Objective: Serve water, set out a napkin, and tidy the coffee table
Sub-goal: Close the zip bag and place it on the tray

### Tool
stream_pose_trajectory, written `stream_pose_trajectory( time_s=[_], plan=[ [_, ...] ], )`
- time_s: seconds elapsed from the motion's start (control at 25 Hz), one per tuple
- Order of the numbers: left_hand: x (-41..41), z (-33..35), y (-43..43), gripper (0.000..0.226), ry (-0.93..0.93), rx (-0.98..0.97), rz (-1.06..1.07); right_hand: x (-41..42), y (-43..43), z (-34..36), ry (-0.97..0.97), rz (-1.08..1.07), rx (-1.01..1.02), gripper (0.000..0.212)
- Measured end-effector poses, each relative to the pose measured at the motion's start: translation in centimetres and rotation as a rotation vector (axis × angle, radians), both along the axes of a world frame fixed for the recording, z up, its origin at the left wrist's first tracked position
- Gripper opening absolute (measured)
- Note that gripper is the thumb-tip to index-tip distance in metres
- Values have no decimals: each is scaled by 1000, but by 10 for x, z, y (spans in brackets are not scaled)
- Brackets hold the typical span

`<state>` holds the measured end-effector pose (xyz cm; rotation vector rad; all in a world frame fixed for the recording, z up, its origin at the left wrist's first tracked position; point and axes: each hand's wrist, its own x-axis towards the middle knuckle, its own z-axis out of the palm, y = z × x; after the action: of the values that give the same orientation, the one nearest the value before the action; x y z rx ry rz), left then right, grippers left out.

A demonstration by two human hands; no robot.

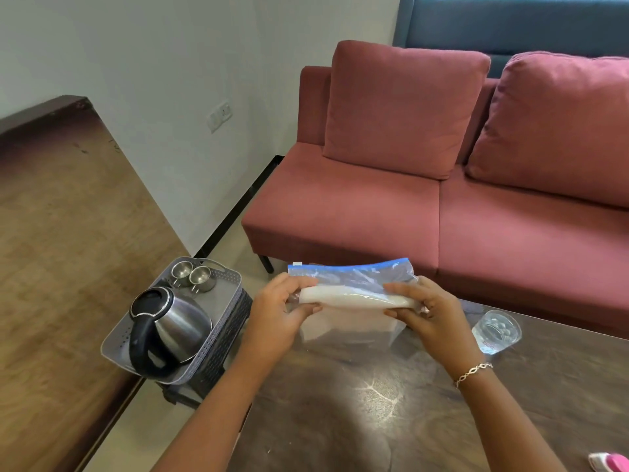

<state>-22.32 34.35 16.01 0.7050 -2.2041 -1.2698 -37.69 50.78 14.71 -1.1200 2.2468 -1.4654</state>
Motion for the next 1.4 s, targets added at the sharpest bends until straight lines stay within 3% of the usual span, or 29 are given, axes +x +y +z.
stream_pose_trajectory(
  time_s=[0.08,0.2,0.32,0.4,0.56,0.64,0.88,1.04,1.12,1.28,1.4],
  plan=[
    [0,0,-3,15,-19,-140,49,0,-1,-3,89,-41,32,23],
    [2,-2,-9,5,-44,-203,72,0,-2,-4,194,-86,56,12],
    [8,-2,-14,4,-55,-133,2,3,-7,-3,189,-49,82,5],
    [13,-5,-19,7,-39,40,5,6,-13,-2,171,-25,117,8],
    [29,-12,-36,80,-47,440,-36,12,-31,1,78,-13,64,14],
    [39,-16,-42,94,-135,479,-70,19,-46,2,25,9,38,13],
    [55,-30,-66,64,31,437,106,37,-97,-11,-137,-40,14,20],
    [66,-28,-94,22,-26,415,70,51,-140,-30,-227,-101,71,22],
    [74,-30,-110,38,-67,507,11,55,-161,-34,-239,-102,84,28],
    [89,-35,-155,90,6,555,146,59,-202,-32,-304,107,110,31],
    [96,-39,-198,96,-28,458,297,58,-247,-23,-182,279,165,25]
  ],
)
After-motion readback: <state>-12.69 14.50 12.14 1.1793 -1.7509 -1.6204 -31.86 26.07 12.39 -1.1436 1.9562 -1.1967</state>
